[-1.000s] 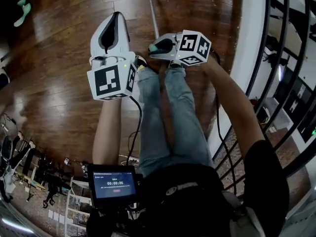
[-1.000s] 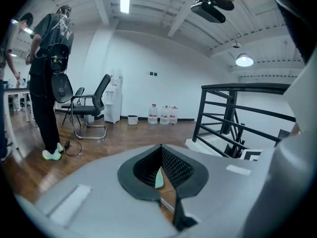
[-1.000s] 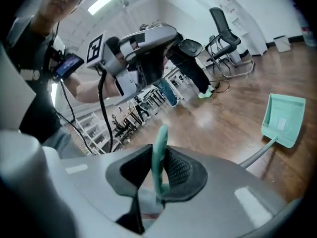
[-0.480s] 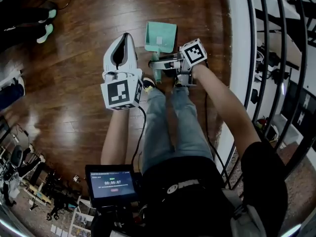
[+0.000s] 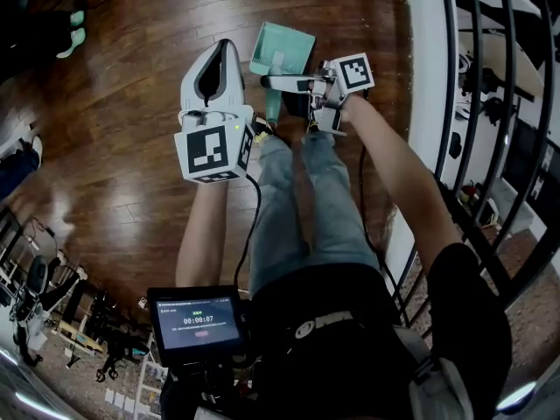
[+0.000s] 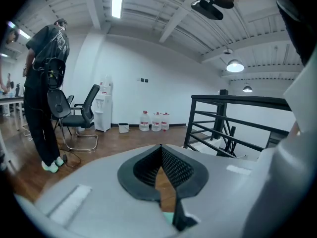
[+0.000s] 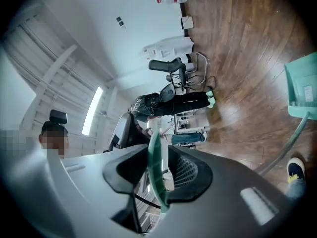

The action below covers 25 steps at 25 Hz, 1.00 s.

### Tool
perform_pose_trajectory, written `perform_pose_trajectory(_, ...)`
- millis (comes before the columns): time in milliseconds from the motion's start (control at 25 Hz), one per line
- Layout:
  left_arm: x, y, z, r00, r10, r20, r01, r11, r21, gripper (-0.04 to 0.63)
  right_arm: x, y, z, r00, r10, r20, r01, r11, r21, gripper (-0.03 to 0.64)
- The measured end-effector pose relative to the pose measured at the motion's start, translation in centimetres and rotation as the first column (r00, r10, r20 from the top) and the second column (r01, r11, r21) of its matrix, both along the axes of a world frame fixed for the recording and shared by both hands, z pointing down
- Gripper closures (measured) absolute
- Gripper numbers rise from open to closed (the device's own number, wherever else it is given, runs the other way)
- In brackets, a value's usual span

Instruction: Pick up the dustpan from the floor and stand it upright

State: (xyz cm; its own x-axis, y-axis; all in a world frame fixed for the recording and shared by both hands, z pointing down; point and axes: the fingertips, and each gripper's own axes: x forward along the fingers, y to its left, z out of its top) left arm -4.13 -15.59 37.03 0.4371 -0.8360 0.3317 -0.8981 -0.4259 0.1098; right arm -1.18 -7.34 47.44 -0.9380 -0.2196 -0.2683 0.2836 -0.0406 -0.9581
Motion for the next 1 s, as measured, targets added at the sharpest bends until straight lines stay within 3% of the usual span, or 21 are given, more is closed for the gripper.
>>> perform_pose_trajectory(160, 1.2, -0.4, -1.4, 1.0, 0.026, 0.007, -0.027, 1.0, 0.016, 0.575, 1.8, -1.2, 0.6, 0.997, 0.041, -0.065, -0.041, 0.999, -0.001, 0.476)
perform_pose_trajectory(400, 1.4, -1.4, -2.6, 1.0, 0.028, 0.006, -0.029, 0.999, 0.04, 0.575, 3.2, -2.6, 1.1, 0.981, 0.029, -0.193, -0.016, 0.998, 0.068, 0.41)
perform_pose_trajectory(520, 0.8, -1.2, -3.9, 0.999, 0.028, 0.016, -0.028, 0.998, 0.048, 0.575, 4.3, -3.4, -0.3, 0.947, 0.04, -0.318, 0.015, 0.985, 0.17, 0.407)
perform_pose_trajectory(600, 0.5, -0.1, -5.4, 0.999, 0.03, 0.017, -0.031, 0.999, 0.043, 0.575, 5.1, -3.4, -2.6, 0.891, 0.09, -0.445, 0.055, 0.952, 0.301, 0.407)
perform_pose_trajectory(680, 0.0, 2.0, -7.7, 0.999, 0.039, 0.019, -0.04, 0.998, 0.047, 0.575, 5.7, -3.5, -6.5, 0.781, 0.241, -0.576, 0.102, 0.861, 0.499, 0.407)
perform_pose_trajectory(800, -1.4, 5.2, -12.6, 0.998, 0.049, 0.044, -0.052, 0.996, 0.078, 0.575, 5.3, -4.0, -15.2, 0.584, 0.546, -0.6, 0.183, 0.632, 0.753, 0.417)
perform_pose_trajectory(880, -2.1, 6.2, -15.6, 0.997, 0.043, 0.062, -0.049, 0.994, 0.102, 0.575, 4.3, -3.9, -20.6, 0.527, 0.663, -0.532, 0.22, 0.498, 0.839, 0.423)
perform_pose_trajectory(1000, -3.6, 6.7, -19.6, 0.999, 0.023, 0.042, -0.029, 0.988, 0.149, 0.575, 1.6, -3.5, -26.7, 0.497, 0.757, -0.424, 0.271, 0.329, 0.905, 0.433)
